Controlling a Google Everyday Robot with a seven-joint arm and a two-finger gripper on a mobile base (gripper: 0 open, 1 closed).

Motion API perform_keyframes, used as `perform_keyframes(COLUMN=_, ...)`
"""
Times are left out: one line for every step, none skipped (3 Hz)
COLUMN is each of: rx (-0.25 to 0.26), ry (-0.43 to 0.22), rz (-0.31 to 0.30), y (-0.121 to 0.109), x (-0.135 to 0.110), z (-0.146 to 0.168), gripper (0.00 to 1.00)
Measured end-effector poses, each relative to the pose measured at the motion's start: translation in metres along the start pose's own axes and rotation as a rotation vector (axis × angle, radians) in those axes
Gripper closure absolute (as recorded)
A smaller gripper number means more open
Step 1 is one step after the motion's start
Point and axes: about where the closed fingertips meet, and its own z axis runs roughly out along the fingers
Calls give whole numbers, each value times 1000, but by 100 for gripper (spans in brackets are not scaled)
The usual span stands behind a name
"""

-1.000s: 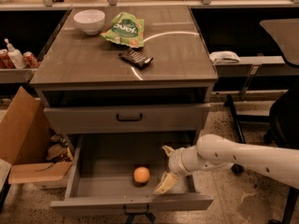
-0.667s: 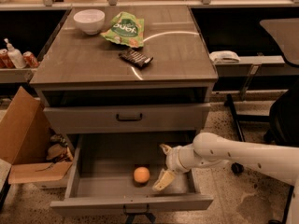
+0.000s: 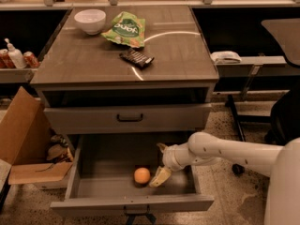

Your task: Pick orange from middle drawer and place on counter

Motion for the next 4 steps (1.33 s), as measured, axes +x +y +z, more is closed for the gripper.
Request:
perform_keyframes(rx=9, ry=10, rz=-8, y=-5, x=5, z=18, gripper=0)
perform_keyframes(rx=-2, ry=46, rz=-37, y=10, x=9, z=70, gripper=0)
perform_keyframes(rx=-6, ry=47, rz=-38, y=12, x=8, z=71, gripper=0)
perform_keyframes(rx=-22, ry=50, rz=-39, y=17, x=5, z=75, gripper=19)
